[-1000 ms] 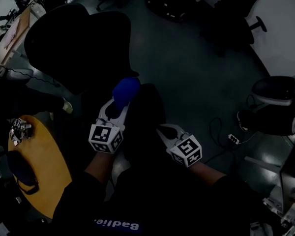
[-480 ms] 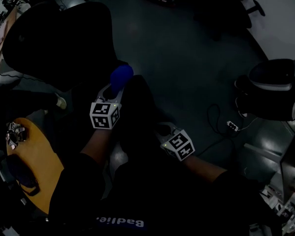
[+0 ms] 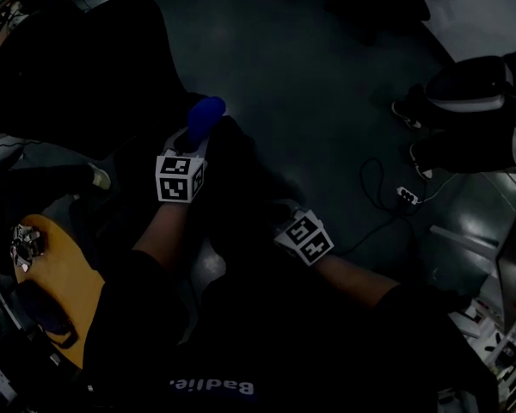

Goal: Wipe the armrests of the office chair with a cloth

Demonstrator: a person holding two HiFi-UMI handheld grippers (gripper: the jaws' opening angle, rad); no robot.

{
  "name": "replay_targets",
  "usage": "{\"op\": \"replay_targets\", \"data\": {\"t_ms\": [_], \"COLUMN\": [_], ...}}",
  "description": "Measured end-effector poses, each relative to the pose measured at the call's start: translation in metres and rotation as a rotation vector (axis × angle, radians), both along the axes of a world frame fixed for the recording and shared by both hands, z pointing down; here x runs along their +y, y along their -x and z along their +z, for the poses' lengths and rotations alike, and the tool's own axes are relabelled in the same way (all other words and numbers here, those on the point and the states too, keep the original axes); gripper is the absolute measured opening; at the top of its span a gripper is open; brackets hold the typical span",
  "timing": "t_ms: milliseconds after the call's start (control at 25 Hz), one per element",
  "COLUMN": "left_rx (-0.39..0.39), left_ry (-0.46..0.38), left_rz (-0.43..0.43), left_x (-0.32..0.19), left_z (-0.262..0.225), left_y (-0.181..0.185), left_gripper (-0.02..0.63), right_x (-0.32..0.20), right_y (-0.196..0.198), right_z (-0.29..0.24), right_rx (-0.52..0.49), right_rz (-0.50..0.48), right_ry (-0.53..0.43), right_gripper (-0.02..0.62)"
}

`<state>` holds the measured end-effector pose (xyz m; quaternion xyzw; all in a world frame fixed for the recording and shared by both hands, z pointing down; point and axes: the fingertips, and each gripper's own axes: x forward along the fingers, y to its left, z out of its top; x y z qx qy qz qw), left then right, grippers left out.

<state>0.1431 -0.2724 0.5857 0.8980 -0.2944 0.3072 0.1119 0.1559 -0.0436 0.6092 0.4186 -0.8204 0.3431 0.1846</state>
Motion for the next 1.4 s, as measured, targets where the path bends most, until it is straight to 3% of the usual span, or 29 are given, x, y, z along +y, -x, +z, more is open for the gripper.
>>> {"op": "replay_targets", "data": {"t_ms": [440,880,1400], "left_rx": [-0.027,-0.074,-0.052], "left_ry": [0.002,0.005,0.039], "left_rz": [0.026,0.152,0.258], "left_x": [0.028,0.080,0.145], "left_z": [0.002,0.001,-0.003], "left_y": [-0.001,-0.003,0.000], "left_gripper": [0.129,0.129,0.129], "right_x": [-0.002,-0.003,-0.002], "right_y": [0.000,-0.002,-0.002], "right_z": [0.000,0.000,0.003], "right_rx": [-0.011,-0.017,-0.018], "right_rz": [0.007,0.037,0.099], "right_ry": [-0.014,-0.025,-0.019], "right_gripper": [0.005,0.005,0.005]}}
